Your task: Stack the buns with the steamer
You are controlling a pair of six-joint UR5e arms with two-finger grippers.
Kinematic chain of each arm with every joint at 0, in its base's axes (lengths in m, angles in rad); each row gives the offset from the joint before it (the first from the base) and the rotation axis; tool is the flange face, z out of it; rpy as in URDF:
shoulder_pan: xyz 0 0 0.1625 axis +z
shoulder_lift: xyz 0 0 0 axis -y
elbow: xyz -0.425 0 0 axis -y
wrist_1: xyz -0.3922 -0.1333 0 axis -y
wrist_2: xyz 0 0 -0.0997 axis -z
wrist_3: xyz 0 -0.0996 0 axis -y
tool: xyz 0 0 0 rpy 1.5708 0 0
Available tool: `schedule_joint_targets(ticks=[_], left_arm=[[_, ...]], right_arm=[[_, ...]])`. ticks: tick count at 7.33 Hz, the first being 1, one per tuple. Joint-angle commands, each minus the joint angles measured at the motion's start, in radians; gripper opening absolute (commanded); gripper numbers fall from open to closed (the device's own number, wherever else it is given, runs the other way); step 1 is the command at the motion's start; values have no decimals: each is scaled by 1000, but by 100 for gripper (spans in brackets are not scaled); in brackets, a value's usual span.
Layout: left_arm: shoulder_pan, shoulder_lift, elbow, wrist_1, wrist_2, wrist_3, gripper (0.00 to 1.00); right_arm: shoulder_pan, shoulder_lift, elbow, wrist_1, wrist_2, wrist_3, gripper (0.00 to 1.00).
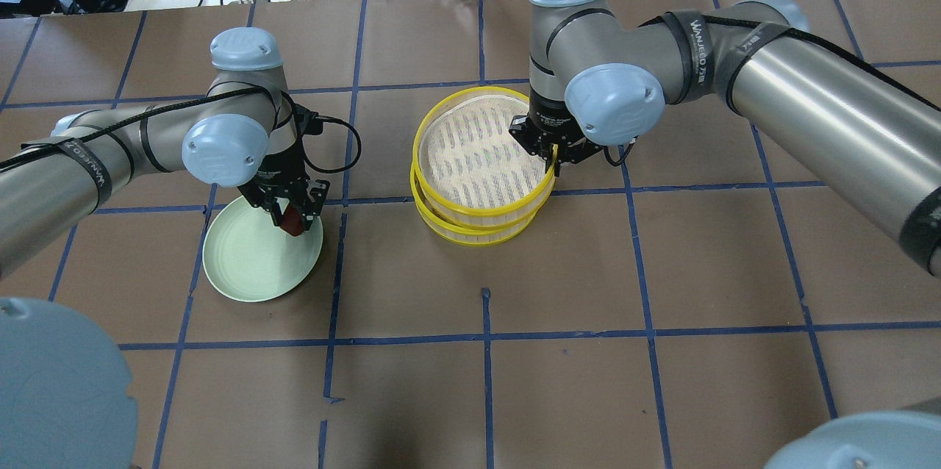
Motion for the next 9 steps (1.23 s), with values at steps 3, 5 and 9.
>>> schedule_joint_targets(ticks=[3,5,9], left_arm=[[6,30,17,-27,0,-49,12],[21,67,55,-102,-136,-237,12],[43,64,195,-441,-611,-585,12]], right_arm=[[2,-4,1,-27,66,27,9],[2,-1,12,-27,66,24,9],[2,-1,14,-22,54,18,24]])
